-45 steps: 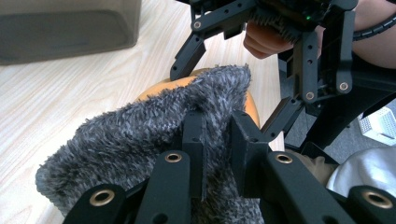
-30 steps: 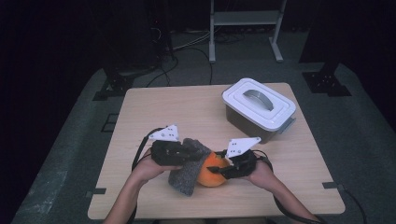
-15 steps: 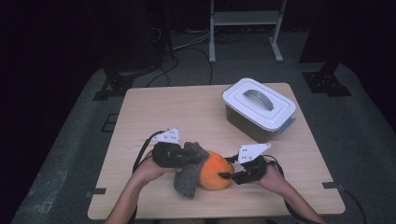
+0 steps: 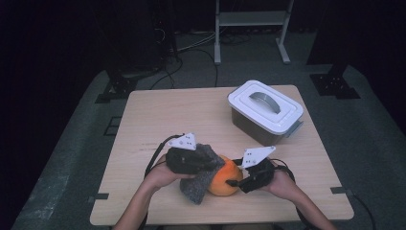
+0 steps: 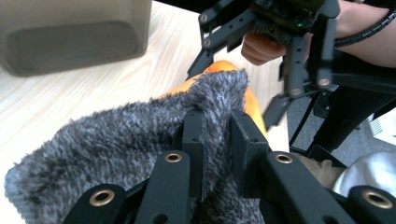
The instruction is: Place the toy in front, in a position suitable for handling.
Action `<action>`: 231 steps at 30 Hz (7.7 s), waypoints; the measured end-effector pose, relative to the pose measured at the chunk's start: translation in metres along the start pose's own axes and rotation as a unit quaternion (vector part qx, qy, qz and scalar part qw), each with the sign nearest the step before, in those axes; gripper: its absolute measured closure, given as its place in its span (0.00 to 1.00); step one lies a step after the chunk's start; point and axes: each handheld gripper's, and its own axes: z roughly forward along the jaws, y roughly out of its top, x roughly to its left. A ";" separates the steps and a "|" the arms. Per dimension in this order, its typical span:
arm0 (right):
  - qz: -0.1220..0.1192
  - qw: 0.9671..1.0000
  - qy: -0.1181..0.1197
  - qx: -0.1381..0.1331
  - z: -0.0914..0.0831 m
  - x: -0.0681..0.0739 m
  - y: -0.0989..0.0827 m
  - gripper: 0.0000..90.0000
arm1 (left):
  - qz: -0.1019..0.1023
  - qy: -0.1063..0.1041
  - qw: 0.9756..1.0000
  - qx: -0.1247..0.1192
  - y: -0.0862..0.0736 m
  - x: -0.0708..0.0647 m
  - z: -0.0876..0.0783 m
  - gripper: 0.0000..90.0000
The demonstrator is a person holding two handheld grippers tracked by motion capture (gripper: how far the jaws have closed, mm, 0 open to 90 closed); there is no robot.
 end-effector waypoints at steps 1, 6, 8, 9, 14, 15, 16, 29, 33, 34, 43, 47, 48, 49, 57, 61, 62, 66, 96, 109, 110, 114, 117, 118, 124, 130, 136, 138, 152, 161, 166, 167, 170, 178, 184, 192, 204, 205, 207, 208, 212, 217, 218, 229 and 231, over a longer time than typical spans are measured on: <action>0.006 1.000 0.001 -0.004 0.001 -0.001 0.000 0.40 | 0.009 -0.005 1.000 -0.005 0.002 -0.003 0.001 0.86; 0.012 1.000 0.006 -0.019 0.007 -0.004 0.001 0.48 | 0.041 0.000 0.999 0.012 0.011 -0.011 0.009 0.86; 0.009 1.000 0.007 -0.020 0.006 -0.005 -0.001 0.50 | 0.035 0.002 0.999 0.013 0.007 -0.008 0.007 0.86; 0.008 1.000 0.008 -0.023 0.005 -0.006 -0.003 0.51 | 0.031 0.005 0.999 0.012 0.004 -0.007 0.005 0.86; 0.033 0.999 0.012 -0.034 -0.002 -0.015 -0.016 0.52 | 0.018 0.020 0.999 0.020 -0.011 -0.001 -0.003 0.86; 0.037 0.999 0.012 -0.035 -0.004 -0.018 -0.018 0.52 | 0.017 0.024 0.999 0.023 -0.014 0.000 -0.004 0.86; 0.040 0.999 0.011 -0.035 -0.005 -0.019 -0.020 0.52 | 0.013 0.026 0.999 0.023 -0.017 0.002 -0.006 0.86; 0.009 1.000 0.004 -0.024 0.002 -0.006 -0.011 0.53 | 0.024 -0.005 1.000 -0.005 0.001 -0.004 0.003 0.86; -0.003 1.000 0.005 -0.021 0.002 -0.002 -0.012 0.53 | 0.031 -0.003 1.000 0.003 0.007 -0.005 0.006 0.86; -0.006 1.000 0.009 -0.022 0.001 -0.002 -0.013 0.54 | 0.031 0.002 1.000 0.005 0.007 -0.004 0.004 0.86; 0.017 1.000 0.015 -0.020 -0.008 -0.010 -0.019 0.42 | 0.010 0.019 1.000 0.011 -0.004 0.004 -0.003 0.86; 0.032 0.999 0.014 -0.005 -0.006 -0.007 -0.011 0.32 | 0.005 0.010 1.000 0.009 -0.006 0.002 0.000 0.86; 0.029 0.999 0.015 -0.001 -0.006 -0.006 -0.009 0.31 | 0.005 0.009 1.000 0.010 -0.006 0.001 0.001 0.86; 0.027 1.000 0.015 0.003 -0.005 -0.004 -0.007 0.31 | 0.005 0.009 1.000 0.010 -0.006 0.001 0.001 0.86; 0.034 0.999 0.030 -0.009 0.000 -0.009 -0.002 0.39 | 0.025 -0.012 1.000 0.010 0.002 -0.010 0.008 0.86; 0.024 0.999 0.034 -0.017 0.004 -0.011 0.001 0.46 | 0.037 -0.017 0.999 0.014 0.007 -0.014 0.012 0.86; 0.021 0.999 0.034 -0.016 0.004 -0.012 0.001 0.48 | 0.036 -0.016 0.999 0.013 0.006 -0.014 0.012 0.86; 0.026 0.999 0.034 -0.026 0.000 -0.015 -0.007 0.51 | 0.037 -0.006 0.999 0.022 0.002 -0.012 0.008 0.86; 0.025 0.999 0.029 0.016 -0.010 -0.001 -0.012 0.32 | -0.010 -0.006 1.000 0.021 -0.003 -0.005 0.001 0.86; 0.020 0.999 0.027 0.000 -0.019 0.012 -0.013 0.52 | -0.007 -0.020 1.000 0.014 0.002 -0.015 0.008 0.86; 0.015 0.999 0.028 -0.002 -0.019 0.011 -0.015 0.54 | -0.007 -0.020 1.000 0.013 0.002 -0.013 0.006 0.86; -0.006 1.000 0.030 0.001 -0.022 0.010 -0.019 0.56 | -0.012 -0.010 1.000 0.012 -0.003 -0.008 -0.003 0.86; -0.011 0.999 0.032 -0.002 -0.025 0.009 -0.023 0.56 | -0.020 -0.002 1.000 0.014 -0.008 -0.003 -0.009 0.86; -0.011 0.999 0.033 -0.003 -0.026 0.008 -0.024 0.55 | -0.025 -0.003 1.000 0.011 -0.009 -0.003 -0.009 0.86; -0.035 0.998 0.042 -0.003 -0.024 0.009 -0.023 0.55 | -0.014 -0.024 1.000 0.010 -0.005 -0.007 -0.002 0.86; -0.062 0.997 0.053 -0.004 -0.017 0.009 -0.014 0.56 | 0.001 -0.049 0.999 0.010 0.008 -0.012 0.006 0.86; -0.086 0.995 0.056 0.001 -0.011 0.007 -0.007 0.58 | 0.017 -0.026 0.999 0.044 0.010 -0.013 0.012 0.88; -0.087 0.995 0.054 -0.001 -0.014 0.006 -0.010 0.59 | 0.012 -0.017 0.999 0.049 0.007 -0.010 0.008 0.89; -0.104 0.993 0.061 0.000 -0.015 0.004 -0.011 0.60 | 0.002 -0.023 0.999 0.034 0.001 -0.007 0.003 0.90; -0.099 0.993 0.064 -0.012 -0.011 0.004 -0.010 0.59 | 0.028 -0.021 0.998 0.056 0.011 -0.017 0.015 0.90; -0.111 0.992 0.055 -0.011 -0.015 0.008 -0.013 0.60 | 0.022 -0.015 0.998 0.062 0.006 -0.015 0.011 0.90; -0.111 0.992 0.053 -0.008 -0.015 0.009 -0.013 0.60 | 0.017 -0.015 0.998 0.059 0.003 -0.014 0.010 0.90; -0.109 0.992 0.056 -0.009 -0.015 0.010 -0.013 0.60 | 0.010 -0.012 0.998 0.054 -0.004 -0.011 0.005 0.90; -0.055 0.996 0.064 -0.012 -0.013 0.004 -0.010 0.43 | -0.005 -0.013 0.999 0.038 -0.012 -0.001 0.000 0.90; -0.027 0.997 0.065 -0.015 -0.019 0.001 -0.019 0.52 | -0.008 -0.029 0.999 0.025 -0.008 -0.002 0.002 0.90; -0.091 0.995 0.047 -0.007 -0.013 0.015 -0.009 0.64 | 0.025 -0.046 0.998 0.038 0.021 -0.013 0.020 0.89; -0.085 0.995 0.041 -0.016 -0.014 0.014 -0.015 0.67 | 0.025 -0.020 0.996 0.078 0.026 -0.006 0.030 0.89; -0.083 0.996 0.040 -0.016 -0.014 0.013 -0.015 0.67 | 0.021 -0.015 0.997 0.078 0.024 -0.004 0.027 0.89; -0.077 0.996 0.041 -0.017 -0.015 0.012 -0.016 0.67 | 0.019 -0.014 0.997 0.079 0.022 -0.002 0.024 0.89; -0.074 0.996 0.041 -0.018 -0.016 0.010 -0.017 0.67 | 0.007 -0.010 0.997 0.071 0.015 0.002 0.018 0.89; -0.060 0.997 0.040 -0.022 -0.018 0.003 -0.021 0.67 | -0.013 -0.011 0.998 0.059 0.002 0.009 0.006 0.89; -0.038 0.998 0.033 -0.028 -0.020 -0.007 -0.026 0.67 | -0.026 -0.018 0.999 0.029 -0.007 0.010 -0.004 0.89; -0.036 0.998 0.032 -0.028 -0.021 -0.008 -0.027 0.67 | -0.026 -0.021 0.999 0.024 -0.008 0.010 -0.006 0.89; 0.012 0.999 0.033 -0.038 -0.023 -0.019 -0.036 0.68 | -0.026 -0.043 0.999 -0.017 -0.011 0.004 -0.010 0.89; 0.012 0.999 0.032 -0.039 -0.020 -0.017 -0.032 0.67 | -0.020 -0.048 0.998 -0.022 -0.006 0.002 -0.007 0.89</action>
